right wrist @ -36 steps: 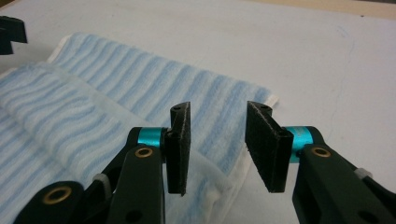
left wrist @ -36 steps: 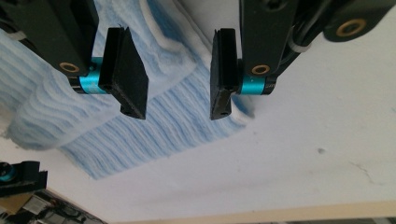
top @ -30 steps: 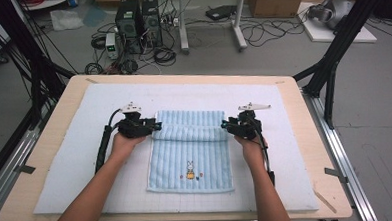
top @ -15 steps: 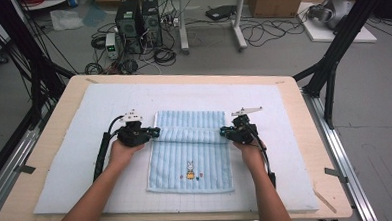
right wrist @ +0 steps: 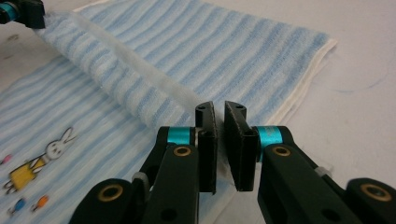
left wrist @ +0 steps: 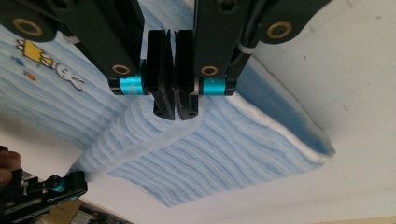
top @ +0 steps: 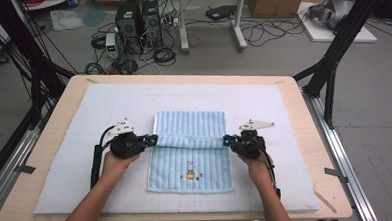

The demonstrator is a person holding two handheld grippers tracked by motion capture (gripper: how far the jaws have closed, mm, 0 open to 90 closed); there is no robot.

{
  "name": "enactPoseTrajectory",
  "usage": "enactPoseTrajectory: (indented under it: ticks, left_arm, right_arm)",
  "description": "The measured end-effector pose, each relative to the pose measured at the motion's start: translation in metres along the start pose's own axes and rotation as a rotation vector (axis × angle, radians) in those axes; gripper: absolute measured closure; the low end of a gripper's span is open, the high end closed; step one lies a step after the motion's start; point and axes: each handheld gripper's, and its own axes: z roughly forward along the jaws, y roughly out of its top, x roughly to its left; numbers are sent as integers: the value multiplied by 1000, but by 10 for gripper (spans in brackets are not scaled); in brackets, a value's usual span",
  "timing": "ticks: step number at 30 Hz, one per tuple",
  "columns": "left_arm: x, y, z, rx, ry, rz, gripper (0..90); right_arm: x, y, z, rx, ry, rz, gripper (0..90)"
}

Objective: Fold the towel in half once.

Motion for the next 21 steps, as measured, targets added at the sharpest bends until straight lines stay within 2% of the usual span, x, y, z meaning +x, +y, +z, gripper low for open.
enactPoseTrajectory:
  ticks: [10,21]
  left_arm:
    - [-19,-16,-18,-4,-27,23,863]
    - [-37,-30,-36,-21,-49,44,861]
  right_arm:
    - [20,-19,-22,-18,34,-33,831]
    - [40,-32,-43,-50,43,-56,829]
